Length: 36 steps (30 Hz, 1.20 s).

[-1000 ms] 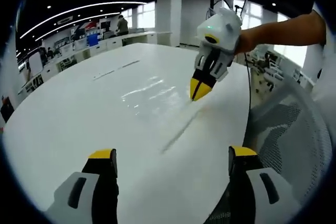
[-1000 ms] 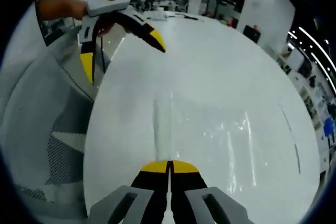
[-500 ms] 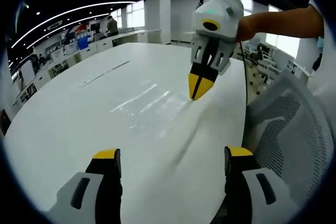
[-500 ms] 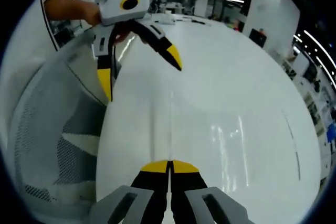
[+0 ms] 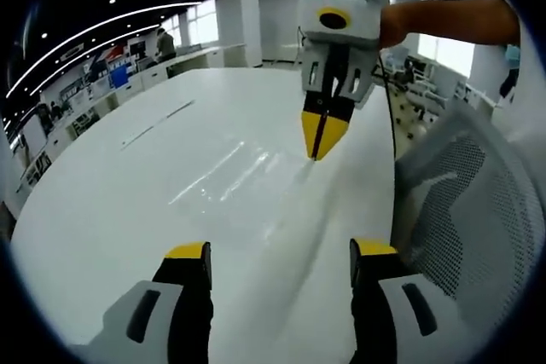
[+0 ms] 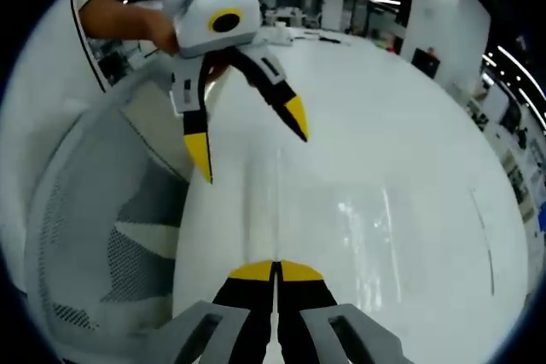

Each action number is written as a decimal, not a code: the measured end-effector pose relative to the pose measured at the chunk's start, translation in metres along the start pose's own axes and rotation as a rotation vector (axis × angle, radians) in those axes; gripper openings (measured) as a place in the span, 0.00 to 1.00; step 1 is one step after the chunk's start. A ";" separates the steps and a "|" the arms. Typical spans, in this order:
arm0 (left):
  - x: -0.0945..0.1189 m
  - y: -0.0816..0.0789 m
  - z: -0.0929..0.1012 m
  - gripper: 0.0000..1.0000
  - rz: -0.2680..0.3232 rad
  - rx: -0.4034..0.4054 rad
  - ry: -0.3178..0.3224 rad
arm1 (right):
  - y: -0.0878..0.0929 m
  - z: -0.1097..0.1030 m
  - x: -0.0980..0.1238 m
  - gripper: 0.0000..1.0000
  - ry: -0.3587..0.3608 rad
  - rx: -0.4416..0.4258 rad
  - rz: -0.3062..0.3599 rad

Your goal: Open the resealable bag by pulling the two sides of the seal apart until the entire bag opening is separated and visibly accessible.

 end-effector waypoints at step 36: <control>-0.007 -0.006 -0.001 0.07 -0.150 -0.209 0.035 | 0.000 -0.004 0.002 0.00 -0.034 -0.066 0.006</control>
Point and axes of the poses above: the point that each gripper's makers call its tool centre point, and the gripper's own axes: x roughly backward along the fingers, z roughly to its right, y roughly out of its underside, the point moved 8 cm from there along x, roughly backward along the fingers, and after that the axes turned 15 degrees about y, right-handed, at the moved point
